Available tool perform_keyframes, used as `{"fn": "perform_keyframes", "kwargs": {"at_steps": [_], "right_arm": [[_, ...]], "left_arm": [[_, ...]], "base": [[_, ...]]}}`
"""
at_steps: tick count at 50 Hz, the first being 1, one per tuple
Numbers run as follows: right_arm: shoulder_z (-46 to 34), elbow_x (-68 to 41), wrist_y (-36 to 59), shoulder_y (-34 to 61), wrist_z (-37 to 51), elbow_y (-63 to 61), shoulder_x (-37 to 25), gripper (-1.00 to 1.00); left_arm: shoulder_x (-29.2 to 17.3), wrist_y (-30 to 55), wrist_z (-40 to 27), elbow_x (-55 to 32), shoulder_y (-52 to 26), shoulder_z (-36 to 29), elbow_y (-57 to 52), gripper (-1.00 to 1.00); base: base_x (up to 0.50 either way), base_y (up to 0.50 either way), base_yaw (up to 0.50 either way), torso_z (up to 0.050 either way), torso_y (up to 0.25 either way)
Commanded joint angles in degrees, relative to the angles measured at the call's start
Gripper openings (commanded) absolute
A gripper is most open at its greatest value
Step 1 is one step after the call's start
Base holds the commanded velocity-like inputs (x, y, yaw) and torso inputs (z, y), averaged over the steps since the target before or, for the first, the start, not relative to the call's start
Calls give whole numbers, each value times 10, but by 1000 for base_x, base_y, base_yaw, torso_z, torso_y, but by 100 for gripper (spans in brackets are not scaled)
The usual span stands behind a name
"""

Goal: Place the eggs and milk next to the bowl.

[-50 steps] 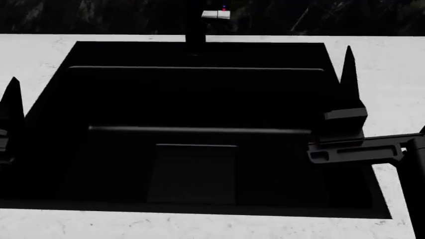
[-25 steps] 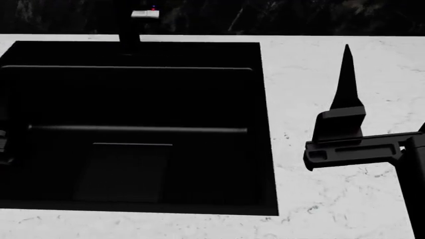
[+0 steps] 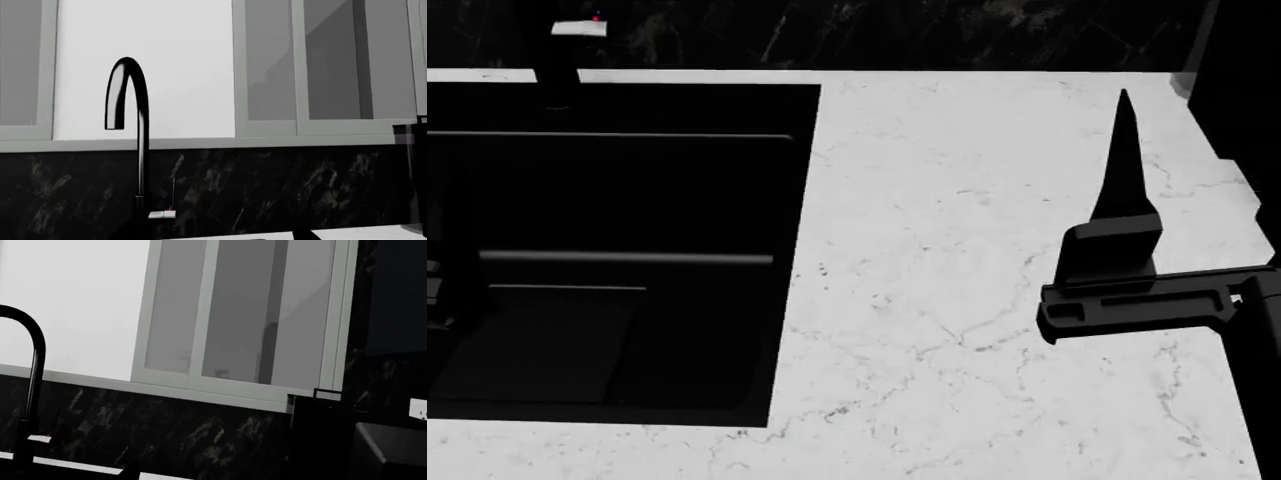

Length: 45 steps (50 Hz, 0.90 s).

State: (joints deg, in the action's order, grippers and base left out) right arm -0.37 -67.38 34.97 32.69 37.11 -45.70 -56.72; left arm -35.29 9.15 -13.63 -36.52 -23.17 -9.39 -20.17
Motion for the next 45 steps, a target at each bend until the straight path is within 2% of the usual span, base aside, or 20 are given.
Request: {"fn": "perform_keyframes", "kwargs": {"at_steps": [1,29,45], "right_arm": [[11,7,1,2,-16,-1,9,100],[22,-3,-2,-9,-11,-10,0,100],[9,-14,10,19,-4,-8,0,100]], "left_arm": [[11,6,14,7,0,14,-1,100],[10,4,12,8,2,13,-2,100],[9,1,13,5,1,15,-1,100]], "base": [[-1,-500,0,0,0],[-1,-500,0,0,0],[-1,-500,0,0,0]]}}
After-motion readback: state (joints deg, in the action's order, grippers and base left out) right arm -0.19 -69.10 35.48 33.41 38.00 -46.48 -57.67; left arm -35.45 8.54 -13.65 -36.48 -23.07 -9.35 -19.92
